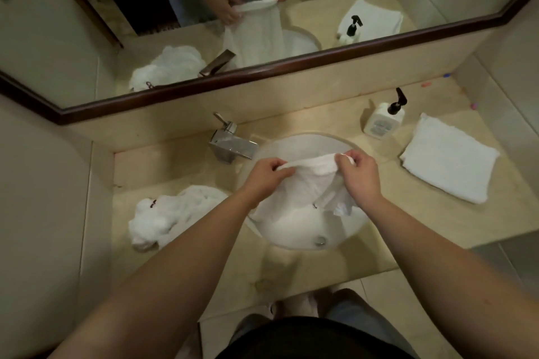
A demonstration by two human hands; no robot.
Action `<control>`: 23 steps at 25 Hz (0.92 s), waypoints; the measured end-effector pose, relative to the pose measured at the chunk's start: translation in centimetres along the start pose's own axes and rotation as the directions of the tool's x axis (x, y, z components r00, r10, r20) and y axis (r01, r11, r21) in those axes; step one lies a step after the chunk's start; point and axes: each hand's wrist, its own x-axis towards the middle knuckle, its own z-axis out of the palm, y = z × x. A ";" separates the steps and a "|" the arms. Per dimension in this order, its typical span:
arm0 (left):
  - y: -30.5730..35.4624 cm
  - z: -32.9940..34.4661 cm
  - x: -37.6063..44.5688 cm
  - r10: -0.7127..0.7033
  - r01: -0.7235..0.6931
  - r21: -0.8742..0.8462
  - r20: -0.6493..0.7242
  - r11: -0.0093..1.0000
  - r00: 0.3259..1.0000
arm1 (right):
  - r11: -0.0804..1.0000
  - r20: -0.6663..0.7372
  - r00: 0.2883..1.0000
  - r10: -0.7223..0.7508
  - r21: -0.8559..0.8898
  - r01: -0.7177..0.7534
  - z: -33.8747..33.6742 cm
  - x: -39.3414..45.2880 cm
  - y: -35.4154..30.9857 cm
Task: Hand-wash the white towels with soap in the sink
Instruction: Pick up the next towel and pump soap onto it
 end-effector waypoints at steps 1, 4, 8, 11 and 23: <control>-0.7 0.5 0.5 -0.010 0.011 0.034 -0.005 0.999 1.000 | 0.999 0.011 1.000 -0.009 -0.036 0.010 0.0 0.3 0.6; -2.1 2.4 2.1 -0.026 0.040 0.180 -0.079 0.983 0.997 | 0.985 0.095 0.995 -0.033 -0.167 0.048 0.0 2.2 2.6; -2.3 3.4 4.7 -0.056 0.090 0.245 -0.139 0.965 0.989 | 0.964 0.221 0.975 0.012 -0.261 0.047 0.7 6.0 4.2; -2.3 3.3 7.4 -0.121 0.161 0.189 -0.207 0.969 0.971 | 0.954 0.288 0.958 0.009 -0.290 0.078 1.7 9.3 3.7; -0.9 2.5 11.0 -0.197 0.246 0.141 -0.296 0.959 0.935 | 0.956 0.316 0.930 0.187 -0.276 -0.098 1.0 13.8 2.8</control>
